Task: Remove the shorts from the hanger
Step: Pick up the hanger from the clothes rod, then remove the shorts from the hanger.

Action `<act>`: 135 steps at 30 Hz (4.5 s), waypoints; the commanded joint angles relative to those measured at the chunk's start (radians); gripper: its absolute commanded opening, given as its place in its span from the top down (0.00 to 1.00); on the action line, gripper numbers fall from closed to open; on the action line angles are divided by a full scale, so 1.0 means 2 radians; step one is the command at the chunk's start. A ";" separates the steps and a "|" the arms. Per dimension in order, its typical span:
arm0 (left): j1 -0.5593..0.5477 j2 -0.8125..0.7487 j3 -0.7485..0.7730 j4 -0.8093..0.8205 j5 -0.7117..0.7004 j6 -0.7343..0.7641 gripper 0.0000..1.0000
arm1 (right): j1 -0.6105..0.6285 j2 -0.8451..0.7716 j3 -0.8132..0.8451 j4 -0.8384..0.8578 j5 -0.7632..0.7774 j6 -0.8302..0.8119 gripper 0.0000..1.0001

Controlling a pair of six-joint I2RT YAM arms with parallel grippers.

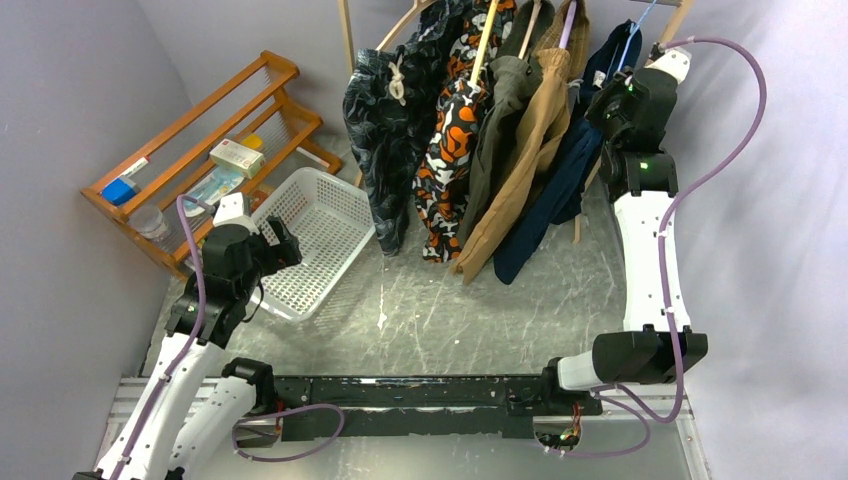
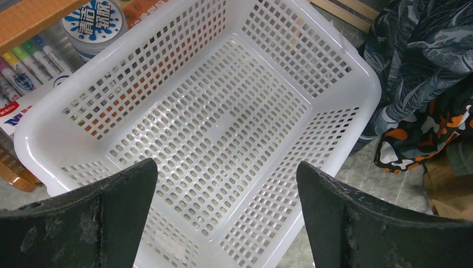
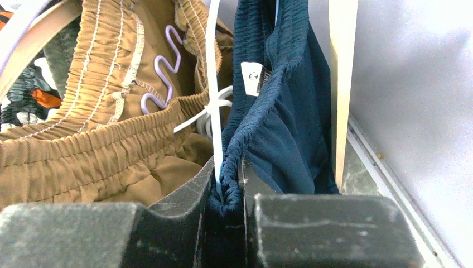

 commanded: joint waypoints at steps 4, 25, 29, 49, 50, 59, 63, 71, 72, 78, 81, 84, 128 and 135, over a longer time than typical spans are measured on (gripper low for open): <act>-0.002 0.000 0.015 -0.003 -0.004 0.006 0.01 | 0.005 -0.020 -0.001 0.078 -0.004 -0.052 1.00; -0.002 0.000 0.014 0.000 0.001 0.006 0.01 | 0.011 -0.078 -0.017 0.099 -0.007 -0.141 1.00; -0.002 0.000 0.014 -0.001 -0.002 0.005 0.01 | 0.011 -0.081 -0.013 0.087 -0.020 -0.124 1.00; -0.002 -0.011 0.013 0.000 -0.006 -0.001 0.01 | 0.010 -0.217 -0.138 -0.017 -0.053 -0.031 1.00; -0.002 -0.011 0.013 -0.001 -0.006 -0.002 0.01 | 0.011 -0.230 -0.153 -0.022 -0.063 -0.027 1.00; -0.002 -0.018 0.011 0.002 0.001 -0.005 0.01 | 0.010 -0.362 -0.256 -0.153 -0.114 0.050 1.00; -0.002 -0.011 0.011 0.001 0.008 -0.006 0.01 | 0.010 -0.391 -0.276 -0.227 -0.223 0.049 1.00; -0.002 -0.010 0.002 0.041 0.096 -0.034 0.01 | 0.010 -0.406 -0.240 -0.315 -0.444 -0.004 1.00; -0.002 -0.011 0.001 0.051 0.117 -0.037 0.01 | 0.010 -0.402 -0.233 -0.319 -0.475 -0.012 1.00; -0.002 -0.006 0.041 0.032 0.171 -0.023 0.01 | 0.018 -0.410 -0.218 -0.272 -0.620 0.004 1.00; -0.002 -0.014 0.056 0.027 0.190 -0.011 0.01 | 0.018 -0.412 -0.238 -0.195 -0.716 0.056 1.00; -0.002 -0.023 0.065 0.031 0.209 -0.008 0.01 | 0.018 -0.420 -0.250 -0.132 -0.720 0.102 1.00; -0.051 0.147 0.096 0.269 0.471 -0.083 0.09 | 0.298 -0.188 -0.410 0.077 -0.489 0.073 1.00; -0.104 0.219 0.145 0.241 0.416 -0.035 0.14 | 0.300 -0.184 -0.398 0.070 -0.503 0.070 1.00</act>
